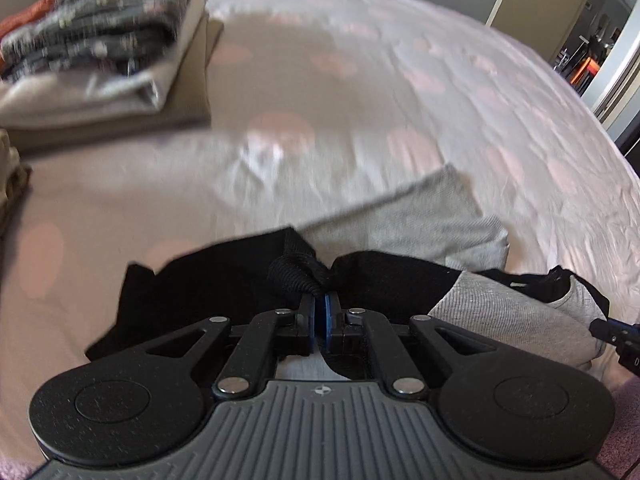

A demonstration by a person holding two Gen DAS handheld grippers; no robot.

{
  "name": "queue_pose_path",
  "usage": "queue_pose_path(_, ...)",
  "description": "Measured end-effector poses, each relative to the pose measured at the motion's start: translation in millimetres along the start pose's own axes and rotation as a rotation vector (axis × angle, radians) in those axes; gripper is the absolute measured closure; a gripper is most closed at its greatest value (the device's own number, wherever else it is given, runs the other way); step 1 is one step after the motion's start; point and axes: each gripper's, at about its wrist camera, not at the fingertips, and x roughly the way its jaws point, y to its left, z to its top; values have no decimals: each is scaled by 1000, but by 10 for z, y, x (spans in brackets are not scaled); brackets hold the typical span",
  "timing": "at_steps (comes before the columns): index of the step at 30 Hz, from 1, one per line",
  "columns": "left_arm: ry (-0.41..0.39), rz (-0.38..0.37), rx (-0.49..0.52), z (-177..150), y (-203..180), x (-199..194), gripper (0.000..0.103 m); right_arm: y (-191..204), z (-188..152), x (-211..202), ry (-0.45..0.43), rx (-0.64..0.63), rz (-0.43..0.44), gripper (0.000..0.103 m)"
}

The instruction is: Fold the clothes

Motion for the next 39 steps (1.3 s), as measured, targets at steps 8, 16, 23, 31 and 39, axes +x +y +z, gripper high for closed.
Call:
queue_pose_path(8,212,-10,30,-159,-16,187,99,26,-88,74,123,-61,85,81)
queue_pose_path(16,114,-38,72,-183,-79,-140,84,-108,-162,-260,4,-11,109,52)
queue_pose_path(23,-38,-100,216,-29,-307,-462,73,-379,-21,-505,-173,136,154,50)
queue_pose_path(31,-59,-119,328,311,-474,-34,54,-609,257,34,-59,238,197,57)
queue_pose_path(39,61,-122,245,176,-337,318,55,-533,215,189,-3,218,300,62)
